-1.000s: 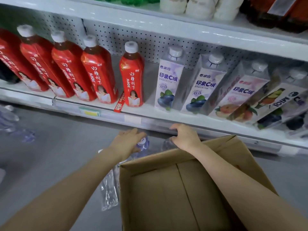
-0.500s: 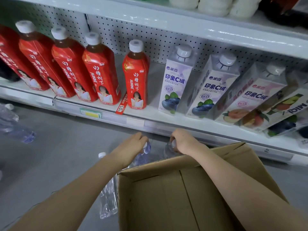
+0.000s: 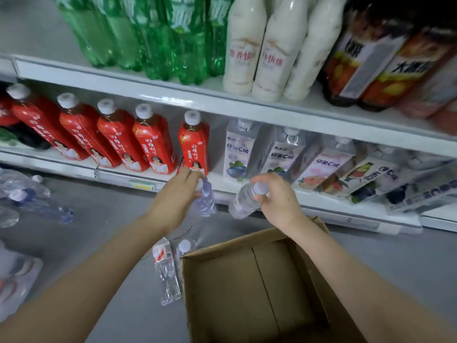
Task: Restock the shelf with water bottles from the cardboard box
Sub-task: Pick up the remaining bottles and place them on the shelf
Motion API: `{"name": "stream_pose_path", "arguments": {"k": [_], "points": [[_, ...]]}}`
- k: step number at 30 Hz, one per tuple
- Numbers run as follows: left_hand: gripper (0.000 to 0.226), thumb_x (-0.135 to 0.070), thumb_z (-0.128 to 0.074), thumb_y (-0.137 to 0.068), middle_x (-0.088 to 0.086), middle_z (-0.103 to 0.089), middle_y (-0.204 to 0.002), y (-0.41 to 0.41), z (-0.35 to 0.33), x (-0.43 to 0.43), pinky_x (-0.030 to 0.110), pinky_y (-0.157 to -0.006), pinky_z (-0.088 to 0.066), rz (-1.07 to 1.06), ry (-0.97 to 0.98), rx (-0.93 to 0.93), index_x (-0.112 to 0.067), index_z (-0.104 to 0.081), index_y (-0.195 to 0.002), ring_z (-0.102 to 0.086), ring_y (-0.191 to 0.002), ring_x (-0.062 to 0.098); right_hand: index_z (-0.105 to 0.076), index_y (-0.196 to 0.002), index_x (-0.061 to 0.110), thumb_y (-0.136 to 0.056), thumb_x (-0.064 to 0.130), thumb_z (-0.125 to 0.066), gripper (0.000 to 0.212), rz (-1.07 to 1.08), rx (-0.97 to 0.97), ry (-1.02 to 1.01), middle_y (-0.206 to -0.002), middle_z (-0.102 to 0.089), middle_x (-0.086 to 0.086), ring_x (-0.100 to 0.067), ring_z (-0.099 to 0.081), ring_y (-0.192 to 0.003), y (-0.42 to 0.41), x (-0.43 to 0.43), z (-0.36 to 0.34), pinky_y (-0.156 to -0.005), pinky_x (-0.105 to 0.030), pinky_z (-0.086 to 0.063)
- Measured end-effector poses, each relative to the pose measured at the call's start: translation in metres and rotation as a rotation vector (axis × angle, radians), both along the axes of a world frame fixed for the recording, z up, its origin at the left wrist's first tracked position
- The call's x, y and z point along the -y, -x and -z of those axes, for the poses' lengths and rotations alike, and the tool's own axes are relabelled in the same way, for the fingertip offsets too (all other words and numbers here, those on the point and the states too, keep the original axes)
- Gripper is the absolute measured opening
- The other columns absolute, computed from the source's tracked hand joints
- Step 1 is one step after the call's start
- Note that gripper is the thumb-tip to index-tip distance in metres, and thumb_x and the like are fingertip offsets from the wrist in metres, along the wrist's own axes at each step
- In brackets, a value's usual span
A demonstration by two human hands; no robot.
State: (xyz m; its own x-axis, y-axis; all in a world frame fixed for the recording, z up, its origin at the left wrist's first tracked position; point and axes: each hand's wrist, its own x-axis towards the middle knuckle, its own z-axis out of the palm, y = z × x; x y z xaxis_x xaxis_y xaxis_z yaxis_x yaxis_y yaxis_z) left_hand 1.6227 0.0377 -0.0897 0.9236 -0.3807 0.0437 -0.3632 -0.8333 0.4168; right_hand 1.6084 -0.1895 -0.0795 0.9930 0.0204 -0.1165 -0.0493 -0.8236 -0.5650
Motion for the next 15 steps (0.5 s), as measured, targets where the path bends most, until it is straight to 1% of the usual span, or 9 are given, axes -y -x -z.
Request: {"name": "stream_pose_path", "arguments": {"k": [2,4,5,7,9,11,12,14,15], "points": [[0.034,-0.004,-0.056,-0.09,0.012,-0.044,-0.115,0.006,-0.052,0.001,0.035,-0.075,-0.04,-0.018,0.021,-0.043,-0.004,-0.049,-0.123,-0.051,-0.101,0.031,-0.061,-0.117,0.017,-0.087,0.001,-0.059,0.034,0.013,0.025,-0.028,-0.123,-0.058,-0.005,-0.02,-0.055,-0.113,0.008,0.003,-0.052,-0.092,-0.023,-0.039],[0.032,-0.001,-0.052,-0.091,0.012,-0.042,-0.116,0.014,-0.107,0.002,0.04,-0.082,-0.042,0.001,0.026,-0.084,-0.003,-0.048,-0.122,-0.05,-0.101,0.031,-0.059,-0.122,0.017,-0.09,0.002,-0.057,0.035,0.005,0.029,-0.043,-0.127,-0.056,-0.006,-0.021,-0.052,-0.118,0.018,0.007,-0.107,-0.095,-0.027,-0.04],[0.032,0.0,-0.051,-0.091,0.012,-0.042,-0.116,0.019,-0.135,0.002,0.04,-0.084,-0.042,0.009,0.028,-0.101,-0.002,-0.047,-0.122,-0.05,-0.101,0.03,-0.057,-0.124,0.017,-0.09,0.003,-0.056,0.036,0.003,0.026,-0.054,-0.129,-0.055,-0.006,-0.022,-0.051,-0.12,0.024,0.009,-0.134,-0.097,-0.028,-0.04],[0.032,0.001,-0.052,-0.089,0.01,-0.042,-0.115,0.028,-0.193,0.001,0.04,-0.083,-0.043,0.003,0.028,-0.115,-0.003,-0.048,-0.121,-0.051,-0.098,0.028,-0.055,-0.127,0.018,-0.092,0.005,-0.056,0.037,0.005,0.025,-0.083,-0.131,-0.053,-0.004,-0.021,-0.049,-0.122,0.035,0.012,-0.192,-0.097,-0.027,-0.038],[0.035,0.005,-0.056,-0.085,0.007,-0.042,-0.109,0.038,-0.251,0.0,0.038,-0.08,-0.043,0.024,0.037,-0.089,-0.005,-0.049,-0.119,-0.052,-0.093,0.027,-0.055,-0.126,0.019,-0.092,0.006,-0.056,0.036,0.022,0.046,-0.128,-0.129,-0.054,-0.001,-0.018,-0.051,-0.118,0.047,0.015,-0.249,-0.093,-0.022,-0.038],[0.036,0.005,-0.057,-0.085,0.003,-0.042,-0.105,0.047,-0.311,0.0,0.041,-0.079,-0.044,0.053,0.078,-0.07,-0.008,-0.049,-0.117,-0.051,-0.09,0.026,-0.055,-0.125,0.021,-0.092,0.007,-0.056,0.036,0.045,0.068,-0.182,-0.125,-0.052,0.005,-0.012,-0.052,-0.105,0.058,0.017,-0.306,-0.086,-0.015,-0.036],[0.033,0.001,-0.055,-0.088,0.003,-0.042,-0.105,0.052,-0.342,0.001,0.042,-0.08,-0.043,0.049,0.095,-0.07,-0.009,-0.048,-0.118,-0.051,-0.091,0.026,-0.054,-0.126,0.022,-0.093,0.007,-0.055,0.036,0.055,0.072,-0.204,-0.124,-0.05,0.008,-0.008,-0.05,-0.1,0.064,0.018,-0.333,-0.081,-0.012,-0.034],[0.03,-0.009,-0.053,-0.092,0.002,-0.042,-0.108,0.063,-0.402,0.005,0.041,-0.082,-0.043,0.028,0.106,-0.069,-0.01,-0.047,-0.122,-0.052,-0.092,0.025,-0.052,-0.125,0.025,-0.093,0.007,-0.055,0.037,0.057,0.088,-0.243,-0.127,-0.047,0.012,-0.001,-0.045,-0.101,0.073,0.02,-0.385,-0.077,-0.005,-0.032],[0.03,-0.013,-0.052,-0.094,0.0,-0.042,-0.108,0.069,-0.431,0.006,0.039,-0.083,-0.043,0.023,0.117,-0.062,-0.011,-0.046,-0.123,-0.052,-0.091,0.023,-0.053,-0.124,0.026,-0.093,0.006,-0.055,0.037,0.057,0.108,-0.264,-0.128,-0.048,0.012,0.0,-0.045,-0.101,0.077,0.021,-0.41,-0.076,-0.003,-0.033]]}}
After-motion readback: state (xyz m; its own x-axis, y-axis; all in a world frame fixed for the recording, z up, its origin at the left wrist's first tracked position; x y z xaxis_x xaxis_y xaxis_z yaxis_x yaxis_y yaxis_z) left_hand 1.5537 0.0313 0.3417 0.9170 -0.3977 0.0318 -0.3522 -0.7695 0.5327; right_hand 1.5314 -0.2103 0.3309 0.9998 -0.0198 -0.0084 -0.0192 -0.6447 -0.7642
